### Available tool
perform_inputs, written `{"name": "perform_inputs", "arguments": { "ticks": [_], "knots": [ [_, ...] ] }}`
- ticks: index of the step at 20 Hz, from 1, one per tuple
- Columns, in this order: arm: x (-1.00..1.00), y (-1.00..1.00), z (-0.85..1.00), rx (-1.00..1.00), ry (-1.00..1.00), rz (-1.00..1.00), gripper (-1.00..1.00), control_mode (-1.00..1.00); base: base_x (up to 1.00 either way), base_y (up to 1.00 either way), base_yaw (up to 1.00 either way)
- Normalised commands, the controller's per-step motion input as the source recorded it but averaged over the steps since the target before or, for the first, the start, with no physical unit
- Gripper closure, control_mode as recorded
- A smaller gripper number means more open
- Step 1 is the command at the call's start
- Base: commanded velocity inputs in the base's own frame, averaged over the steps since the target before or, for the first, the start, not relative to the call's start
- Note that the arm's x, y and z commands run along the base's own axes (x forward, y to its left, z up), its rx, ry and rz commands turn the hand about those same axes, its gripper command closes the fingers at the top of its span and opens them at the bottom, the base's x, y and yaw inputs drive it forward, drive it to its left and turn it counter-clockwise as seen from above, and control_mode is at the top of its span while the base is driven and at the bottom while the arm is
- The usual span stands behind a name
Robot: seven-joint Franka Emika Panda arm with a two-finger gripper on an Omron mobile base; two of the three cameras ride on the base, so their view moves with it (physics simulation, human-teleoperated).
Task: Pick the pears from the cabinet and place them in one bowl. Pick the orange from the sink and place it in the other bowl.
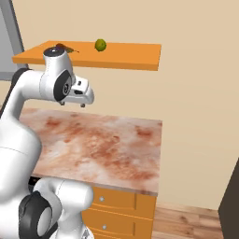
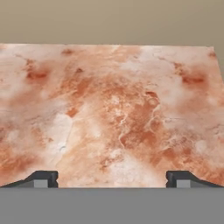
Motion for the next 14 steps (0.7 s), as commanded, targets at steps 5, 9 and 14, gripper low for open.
{"name": "perform_inputs", "arguments": {
  "ticks": [5,9,14],
  "knots": [
    [-0.02,0.16,0.29,0.00,-0.03,0.00,-1.00,-1.00,0.00,0.00,0.00],
    [0.00,0.14,0.27,0.00,-0.01,-0.01,-1.00,-1.00,0.00,0.00,0.00],
    [-0.08,0.17,0.14,-0.03,-0.24,-0.01,-1.00,-1.00,0.00,0.00,0.00]
  ]
}}
